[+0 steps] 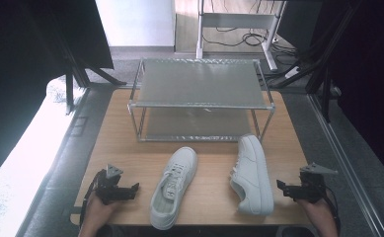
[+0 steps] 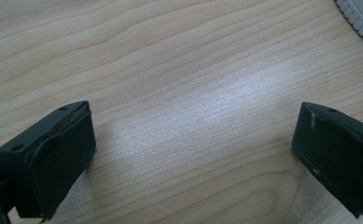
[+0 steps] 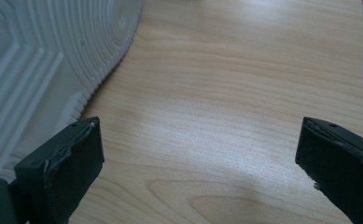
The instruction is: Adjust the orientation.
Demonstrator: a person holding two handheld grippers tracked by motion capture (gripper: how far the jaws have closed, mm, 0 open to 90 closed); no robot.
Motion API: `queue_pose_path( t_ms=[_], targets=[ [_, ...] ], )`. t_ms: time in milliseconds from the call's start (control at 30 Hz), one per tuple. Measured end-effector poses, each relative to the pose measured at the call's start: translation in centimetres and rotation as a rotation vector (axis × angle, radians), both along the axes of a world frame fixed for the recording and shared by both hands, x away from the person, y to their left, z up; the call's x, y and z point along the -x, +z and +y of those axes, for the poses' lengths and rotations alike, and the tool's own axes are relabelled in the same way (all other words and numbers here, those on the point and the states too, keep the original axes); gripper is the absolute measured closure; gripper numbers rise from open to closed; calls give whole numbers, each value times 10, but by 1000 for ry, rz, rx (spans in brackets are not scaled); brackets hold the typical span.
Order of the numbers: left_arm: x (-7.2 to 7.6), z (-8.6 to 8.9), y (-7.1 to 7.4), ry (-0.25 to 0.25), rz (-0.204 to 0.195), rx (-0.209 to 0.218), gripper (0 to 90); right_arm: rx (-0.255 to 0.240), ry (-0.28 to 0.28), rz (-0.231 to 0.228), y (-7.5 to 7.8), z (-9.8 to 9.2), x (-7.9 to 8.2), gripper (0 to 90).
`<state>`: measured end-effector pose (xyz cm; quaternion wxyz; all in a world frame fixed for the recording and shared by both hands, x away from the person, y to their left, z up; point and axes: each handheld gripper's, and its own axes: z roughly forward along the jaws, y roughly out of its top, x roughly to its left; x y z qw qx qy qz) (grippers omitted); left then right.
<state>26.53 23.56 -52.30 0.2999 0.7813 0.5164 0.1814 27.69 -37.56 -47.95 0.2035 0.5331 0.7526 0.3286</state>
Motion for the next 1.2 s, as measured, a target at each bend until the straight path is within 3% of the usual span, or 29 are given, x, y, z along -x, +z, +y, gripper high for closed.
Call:
queue_pose_path(
  t_ms=[367, 533, 700, 867, 1167, 1200],
  targets=[
    [0, 0, 0, 4, -1, 1, 0, -44, 21, 4, 35, 3, 10, 11],
    [0, 0, 0, 6, -2, 1, 0, -38, 73, -11, 55, 21, 10, 7],
    [0, -1, 0, 6, -1, 1, 0, -31, 115, -27, 65, 40, 4, 0],
    [0, -1, 0, 7, -1, 2, 0, -24, 142, -27, 64, 54, -3, 0],
    [0, -1, 0, 8, -1, 2, 0, 4, 147, 10, 44, 72, -16, 0],
    [0, -1, 0, 8, -1, 2, 0, -10, 150, 9, 43, 71, -16, 0]
  ],
)
